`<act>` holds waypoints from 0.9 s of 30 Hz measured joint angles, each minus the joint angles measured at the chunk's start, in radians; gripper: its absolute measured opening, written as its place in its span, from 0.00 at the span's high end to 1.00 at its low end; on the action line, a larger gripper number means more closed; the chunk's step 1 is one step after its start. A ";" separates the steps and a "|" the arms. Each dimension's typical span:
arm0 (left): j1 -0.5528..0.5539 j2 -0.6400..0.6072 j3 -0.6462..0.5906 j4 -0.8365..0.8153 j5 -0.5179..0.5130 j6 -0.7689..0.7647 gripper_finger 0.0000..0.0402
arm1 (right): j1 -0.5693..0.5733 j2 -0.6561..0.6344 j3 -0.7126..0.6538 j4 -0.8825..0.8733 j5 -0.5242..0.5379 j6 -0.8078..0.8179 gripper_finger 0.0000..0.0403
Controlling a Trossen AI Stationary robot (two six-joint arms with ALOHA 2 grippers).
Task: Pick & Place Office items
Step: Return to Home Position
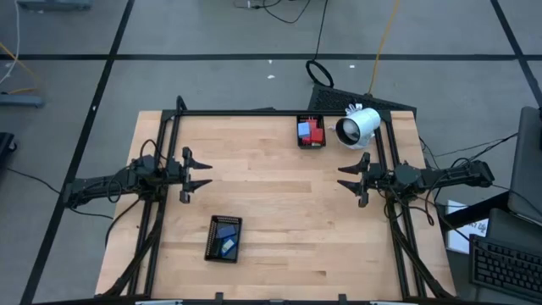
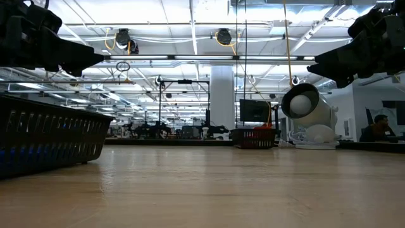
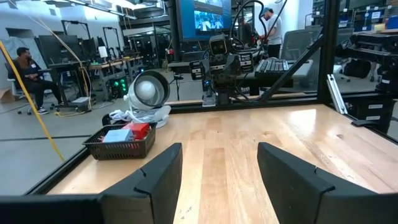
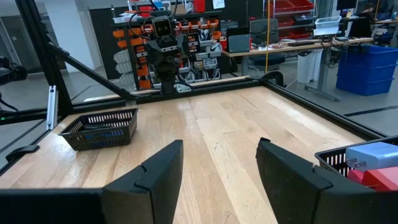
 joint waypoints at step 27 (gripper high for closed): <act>0.000 0.000 0.000 0.000 0.000 0.002 0.61 | 0.000 0.000 0.000 0.000 0.000 0.000 0.51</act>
